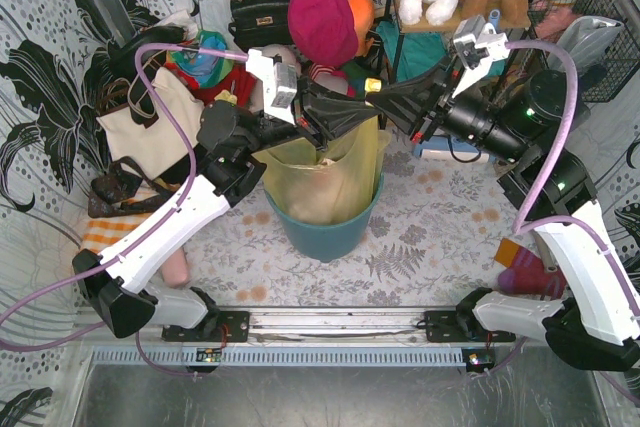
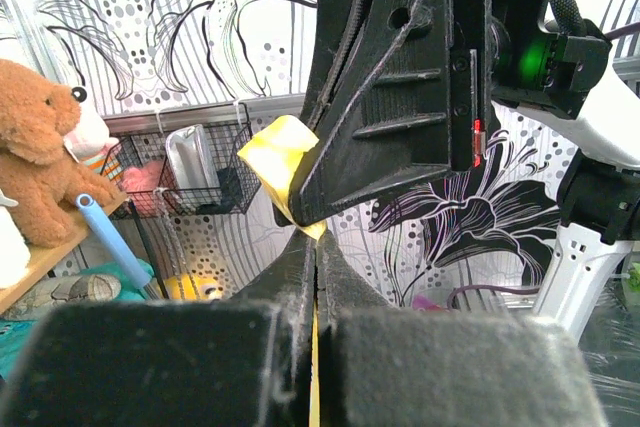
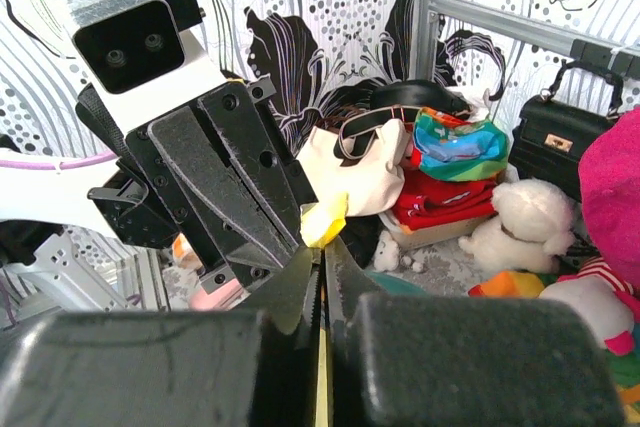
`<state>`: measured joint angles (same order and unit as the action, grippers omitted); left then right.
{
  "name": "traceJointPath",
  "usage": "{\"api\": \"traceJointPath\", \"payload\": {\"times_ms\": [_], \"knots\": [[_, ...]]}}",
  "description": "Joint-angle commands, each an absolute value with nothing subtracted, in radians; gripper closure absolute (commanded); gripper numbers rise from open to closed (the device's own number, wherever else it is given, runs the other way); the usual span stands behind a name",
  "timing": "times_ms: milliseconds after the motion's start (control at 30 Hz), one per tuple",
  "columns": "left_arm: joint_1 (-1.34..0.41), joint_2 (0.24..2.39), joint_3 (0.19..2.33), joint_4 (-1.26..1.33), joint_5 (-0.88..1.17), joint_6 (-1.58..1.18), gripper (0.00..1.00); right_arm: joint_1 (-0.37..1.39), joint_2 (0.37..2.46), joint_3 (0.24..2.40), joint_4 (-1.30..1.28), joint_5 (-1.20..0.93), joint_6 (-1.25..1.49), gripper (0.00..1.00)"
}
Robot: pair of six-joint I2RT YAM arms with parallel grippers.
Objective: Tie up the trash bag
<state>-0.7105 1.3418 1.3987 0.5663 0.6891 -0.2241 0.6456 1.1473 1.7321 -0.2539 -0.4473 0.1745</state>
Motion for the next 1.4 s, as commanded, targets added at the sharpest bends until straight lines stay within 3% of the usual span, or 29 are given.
{"api": "traceJointPath", "payload": {"times_ms": [0,967,1033,1100,1167,1367], "knots": [[-0.704,1.346,1.445,0.590,0.702,-0.229,1.00,0.647,1.132,1.735,-0.154,-0.414,0.174,1.00],[-0.703,1.338,1.407,0.584,0.707,-0.227,1.00,0.647,1.018,1.599,0.058,-0.184,0.220,1.00],[-0.703,1.339,1.409,0.583,0.706,-0.227,1.00,0.647,1.019,1.597,0.048,-0.207,0.215,0.94],[-0.704,1.339,1.411,0.584,0.707,-0.227,1.00,0.647,1.021,1.597,0.028,-0.242,0.214,0.74],[-0.704,1.339,1.411,0.584,0.707,-0.227,1.00,0.647,1.025,1.591,0.013,-0.283,0.210,0.62],[-0.704,1.337,1.414,0.580,0.710,-0.227,1.00,0.647,1.045,1.579,0.004,-0.392,0.222,0.46]]}}
